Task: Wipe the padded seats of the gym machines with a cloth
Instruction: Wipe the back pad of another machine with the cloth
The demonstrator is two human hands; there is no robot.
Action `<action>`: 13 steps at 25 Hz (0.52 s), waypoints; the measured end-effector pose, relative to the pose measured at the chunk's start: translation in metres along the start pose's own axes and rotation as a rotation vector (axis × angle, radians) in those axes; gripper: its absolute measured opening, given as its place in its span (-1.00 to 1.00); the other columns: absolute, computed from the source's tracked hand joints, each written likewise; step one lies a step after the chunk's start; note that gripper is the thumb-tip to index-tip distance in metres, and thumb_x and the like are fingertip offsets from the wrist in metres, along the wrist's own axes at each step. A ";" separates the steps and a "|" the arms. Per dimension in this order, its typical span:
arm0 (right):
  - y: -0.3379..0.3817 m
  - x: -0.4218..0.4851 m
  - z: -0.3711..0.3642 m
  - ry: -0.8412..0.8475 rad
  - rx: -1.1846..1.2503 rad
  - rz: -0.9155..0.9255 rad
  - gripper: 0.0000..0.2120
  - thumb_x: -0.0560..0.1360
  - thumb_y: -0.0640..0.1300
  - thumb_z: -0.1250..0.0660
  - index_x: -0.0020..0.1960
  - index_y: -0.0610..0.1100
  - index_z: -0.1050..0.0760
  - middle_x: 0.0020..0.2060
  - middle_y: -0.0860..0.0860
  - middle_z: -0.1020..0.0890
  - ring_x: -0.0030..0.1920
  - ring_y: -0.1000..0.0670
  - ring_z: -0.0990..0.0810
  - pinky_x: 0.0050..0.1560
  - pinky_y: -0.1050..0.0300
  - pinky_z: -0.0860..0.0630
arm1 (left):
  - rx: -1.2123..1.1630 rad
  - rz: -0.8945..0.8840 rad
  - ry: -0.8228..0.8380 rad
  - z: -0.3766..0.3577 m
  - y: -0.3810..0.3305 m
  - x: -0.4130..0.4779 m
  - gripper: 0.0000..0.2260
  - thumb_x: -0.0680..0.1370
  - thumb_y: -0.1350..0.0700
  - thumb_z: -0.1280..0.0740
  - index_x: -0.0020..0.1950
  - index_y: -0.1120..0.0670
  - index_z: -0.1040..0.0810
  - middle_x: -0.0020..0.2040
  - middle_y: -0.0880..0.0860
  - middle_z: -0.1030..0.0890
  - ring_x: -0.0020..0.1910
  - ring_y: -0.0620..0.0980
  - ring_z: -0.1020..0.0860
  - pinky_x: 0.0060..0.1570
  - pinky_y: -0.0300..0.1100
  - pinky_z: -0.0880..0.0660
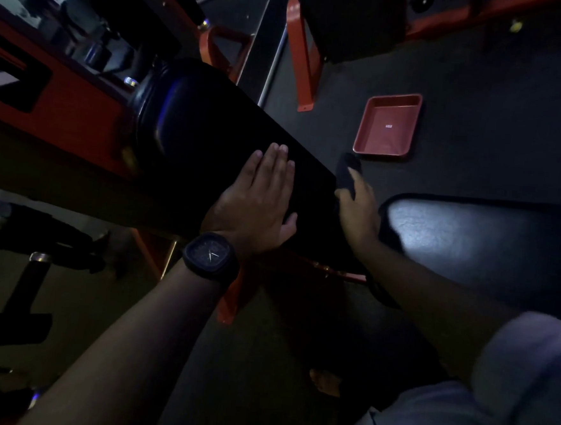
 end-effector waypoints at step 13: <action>-0.011 0.009 0.003 -0.045 0.107 -0.003 -0.48 0.60 -0.07 -0.24 0.55 0.07 -0.29 0.49 -0.01 -0.39 0.44 -0.01 -0.38 0.36 0.19 -0.25 | -0.015 0.009 -0.013 -0.002 0.001 0.000 -0.28 0.56 -0.23 -0.01 0.49 0.26 -0.42 0.48 0.31 -0.42 0.50 0.23 -0.38 0.49 0.13 -0.14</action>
Point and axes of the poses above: each hand's wrist, its own x-axis towards the middle knuckle, its own z-axis out of the back of the hand, y = z × x, the point moved 7 cm from there along x, towards the middle knuckle
